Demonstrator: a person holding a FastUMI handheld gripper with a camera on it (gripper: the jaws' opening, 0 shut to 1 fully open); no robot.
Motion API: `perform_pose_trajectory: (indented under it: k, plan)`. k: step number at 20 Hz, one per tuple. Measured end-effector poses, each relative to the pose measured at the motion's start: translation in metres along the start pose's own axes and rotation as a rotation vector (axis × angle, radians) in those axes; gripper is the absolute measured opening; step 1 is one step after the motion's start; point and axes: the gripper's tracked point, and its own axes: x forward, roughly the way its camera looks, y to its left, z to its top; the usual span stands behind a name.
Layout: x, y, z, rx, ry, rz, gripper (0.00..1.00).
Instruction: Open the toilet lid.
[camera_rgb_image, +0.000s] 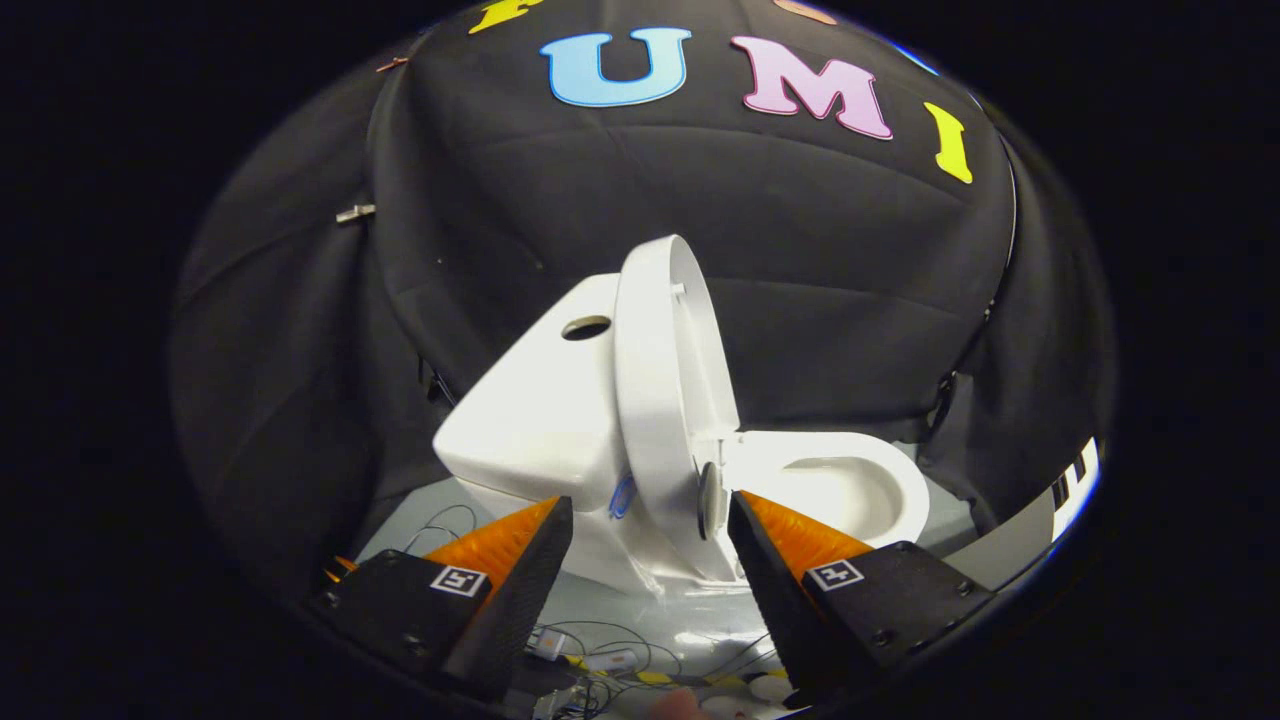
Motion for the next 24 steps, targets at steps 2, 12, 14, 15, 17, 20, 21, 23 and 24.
perform_pose_trajectory:
  k: [2,12,14,15,17,20,21,23,24]
  plan:
    - [-0.013,0.001,0.006,0.0,-0.01,0.04,1.0]
    - [-0.058,-0.037,0.033,0.058,-0.052,0.153,1.0]
    - [-0.064,-0.046,0.035,0.08,-0.05,0.175,1.0]
    - [-0.067,-0.053,0.035,0.091,-0.046,0.187,1.0]
    - [-0.072,-0.068,0.038,0.102,-0.053,0.209,1.0]
    - [-0.072,-0.1,0.038,0.101,-0.072,0.224,1.0]
    - [-0.069,-0.113,0.037,0.099,-0.081,0.229,1.0]
    - [-0.063,-0.143,0.035,0.086,-0.11,0.222,1.0]
    - [-0.059,-0.16,0.034,0.073,-0.128,0.213,1.0]
